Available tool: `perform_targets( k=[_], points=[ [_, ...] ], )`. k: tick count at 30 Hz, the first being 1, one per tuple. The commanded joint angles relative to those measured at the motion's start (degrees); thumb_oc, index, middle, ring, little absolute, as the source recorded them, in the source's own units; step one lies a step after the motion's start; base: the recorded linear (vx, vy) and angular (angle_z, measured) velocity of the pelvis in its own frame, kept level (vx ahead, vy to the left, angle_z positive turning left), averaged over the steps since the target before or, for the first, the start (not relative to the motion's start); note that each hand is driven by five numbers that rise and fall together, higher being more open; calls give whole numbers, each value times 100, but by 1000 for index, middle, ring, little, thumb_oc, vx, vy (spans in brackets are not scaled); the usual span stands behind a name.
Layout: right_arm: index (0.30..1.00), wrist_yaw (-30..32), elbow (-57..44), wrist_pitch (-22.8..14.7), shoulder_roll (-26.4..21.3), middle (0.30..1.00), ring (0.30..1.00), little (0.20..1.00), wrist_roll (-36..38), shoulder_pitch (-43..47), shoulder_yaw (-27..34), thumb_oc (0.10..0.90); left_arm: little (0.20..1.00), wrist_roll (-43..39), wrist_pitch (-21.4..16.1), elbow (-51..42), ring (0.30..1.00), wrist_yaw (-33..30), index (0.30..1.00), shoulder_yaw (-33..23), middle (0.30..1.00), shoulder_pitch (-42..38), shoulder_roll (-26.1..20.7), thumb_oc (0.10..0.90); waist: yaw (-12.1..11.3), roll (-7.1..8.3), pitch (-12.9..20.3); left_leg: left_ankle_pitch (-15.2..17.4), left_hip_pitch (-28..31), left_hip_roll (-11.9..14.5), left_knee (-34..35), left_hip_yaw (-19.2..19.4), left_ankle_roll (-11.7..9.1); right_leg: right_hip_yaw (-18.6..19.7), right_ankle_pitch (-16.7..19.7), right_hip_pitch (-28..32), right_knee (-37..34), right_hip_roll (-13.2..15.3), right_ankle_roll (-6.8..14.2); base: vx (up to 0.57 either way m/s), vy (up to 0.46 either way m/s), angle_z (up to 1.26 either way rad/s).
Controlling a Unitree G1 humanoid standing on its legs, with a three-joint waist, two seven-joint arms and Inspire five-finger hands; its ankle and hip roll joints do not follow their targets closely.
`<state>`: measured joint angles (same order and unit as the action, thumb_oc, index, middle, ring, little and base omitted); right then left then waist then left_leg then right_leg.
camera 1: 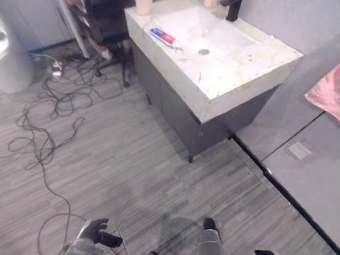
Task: Organize the bathroom.
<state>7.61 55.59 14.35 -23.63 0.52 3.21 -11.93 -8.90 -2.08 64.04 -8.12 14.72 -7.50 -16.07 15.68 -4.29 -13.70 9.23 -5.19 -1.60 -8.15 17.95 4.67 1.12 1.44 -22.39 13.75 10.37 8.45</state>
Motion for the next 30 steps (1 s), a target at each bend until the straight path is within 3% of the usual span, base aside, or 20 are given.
perform_targets(
  k=[1,2,3,7,9,10,11,12,13,14,15,17,19,20,23,24,27,28,29,30],
  points=[
    [900,53,167,-90,-306,900,900,900,66,198,64,800,900,-221,135,-452,900,-179,900,-75,900,87,-108,800,222,-28,-9,-406,-357,-289,37,-445,-337,-583,805,375,-1063,-436,256,294,83,-37],
    [900,-3,180,-45,-297,900,900,900,19,170,85,800,900,-276,223,-499,900,-236,900,-47,900,94,-92,800,233,-22,5,-413,-306,-343,115,-426,-343,-760,749,259,-912,-582,249,570,74,-50],
    [900,-179,228,-11,-275,900,900,900,-156,96,101,800,900,-457,380,-515,900,-400,900,-4,900,110,-65,800,207,2,60,-453,-164,-369,259,-338,-374,-1282,435,0,-340,-879,101,602,49,-47],
    [900,-369,388,44,-270,900,900,900,-96,-73,261,800,900,-342,376,-392,900,-556,900,43,900,105,23,800,357,-54,181,-308,-64,-568,41,-590,-417,-995,22,76,-57,-1310,-231,594,-111,-81],
    [900,-246,353,18,-192,900,900,900,174,-194,289,800,900,-212,201,-376,900,-543,900,-9,900,88,17,800,389,-78,203,-559,-66,-529,-845,-688,-623,-1078,-79,244,14,-1254,-353,499,-200,-20],
    [900,-214,396,-170,-140,900,900,900,205,-280,367,800,900,-143,-18,-359,900,-540,900,-96,900,101,-13,800,422,-64,195,-1231,-146,-418,-1916,-848,-862,-1058,-165,472,-44,-1278,-440,395,-202,-4],
    [900,-210,401,-193,-134,900,900,900,208,-292,371,800,900,-140,-30,-359,900,-535,900,-108,900,103,-17,800,425,-56,208,-1358,-198,-399,-2047,-867,-887,-1049,-157,496,-70,-1273,-452,434,-243,3],
    [900,-108,423,-399,-80,900,900,900,287,-359,364,800,900,-43,-153,-431,900,-550,900,-176,900,119,-68,800,441,64,218,-1506,-631,-174,-3105,-788,-883,-967,-174,795,-235,-1183,-545,359,-175,-9],
    [900,-9,435,-504,-40,900,900,900,403,-373,344,800,900,-22,-173,-523,900,-576,900,-254,900,159,-107,800,401,132,189,-1248,-872,-8,-3408,-709,-742,-999,-201,972,-265,-1135,-591,363,-164,-13],
    [900,-11,437,-509,-32,900,900,900,406,-374,343,800,900,-9,-183,-540,900,-579,900,-275,900,169,-114,800,391,140,182,-1197,-899,21,-3418,-703,-716,-1000,-204,1000,-268,-1134,-596,366,-42,-27],
    [900,72,420,-637,11,900,900,900,486,-376,335,800,900,-4,-211,-683,900,-602,900,-458,900,269,-181,800,307,238,194,-898,-1015,129,-3253,-688,-506,-994,-237,1157,-225,-1087,-603,369,39,-37],
    [900,178,433,-717,55,900,900,900,520,-330,283,800,900,-88,-203,-799,900,-643,900,-610,900,370,-237,800,206,322,260,-682,-988,230,-2572,-796,-332,-933,-233,1230,-185,-1064,-570,412,110,-83],
    [900,263,429,-786,64,900,900,900,590,-313,260,800,900,-120,-182,-834,900,-692,900,-664,900,406,-270,800,151,345,307,-609,-934,253,-2094,-967,-285,-879,-228,1205,-150,-1038,-537,320,179,-89],
    [900,384,376,-846,65,900,900,900,683,-305,236,800,900,-299,-104,-876,900,-754,900,-683,900,435,-335,800,78,355,388,-705,-750,441,-1259,-1324,-365,-758,-235,1175,-153,-1002,-477,342,210,-69],
    [900,538,300,-913,74,900,900,900,899,-353,210,800,900,-415,49,-831,900,-887,900,-668,900,431,-388,800,-6,336,555,-887,-305,903,-356,-1739,-580,-556,-262,1194,-217,-882,-344,433,232,-93],
    [900,644,180,-919,102,900,900,900,1077,-397,204,800,900,-571,101,-780,900,-1046,900,-663,900,494,-423,800,-118,315,609,-1322,-260,1289,-63,-2070,-822,-417,-375,1253,-190,-818,-258,462,267,-72],
    [900,722,87,-925,149,900,900,900,1155,-457,240,800,900,-720,112,-684,900,-1296,900,-764,900,610,-409,800,-234,341,600,-1313,-143,1445,23,-2372,-882,-282,-504,1364,-101,-642,-149,341,257,-103],
    [900,694,94,-930,163,900,900,900,1094,-460,258,800,900,-763,94,-637,900,-1323,900,-804,900,629,-406,800,-244,339,582,-1254,-134,1440,-41,-2310,-883,-273,-540,1345,-24,-584,-116,344,489,-134],
    [900,701,99,-1009,177,900,900,900,1072,-484,421,800,900,-679,-91,-417,900,-1389,900,-1048,900,663,-362,800,-175,323,514,-835,-81,1336,-275,-1890,-804,-163,-575,1253,218,-292,-10,282,592,-71],
    [900,725,73,-1016,174,900,900,900,1083,-519,521,800,900,-699,-158,-291,900,-1429,900,-1084,900,614,-346,800,-104,286,466,-698,-98,1220,-356,-1691,-741,-146,-577,1194,334,-172,18,283,672,-84]
  ],
)
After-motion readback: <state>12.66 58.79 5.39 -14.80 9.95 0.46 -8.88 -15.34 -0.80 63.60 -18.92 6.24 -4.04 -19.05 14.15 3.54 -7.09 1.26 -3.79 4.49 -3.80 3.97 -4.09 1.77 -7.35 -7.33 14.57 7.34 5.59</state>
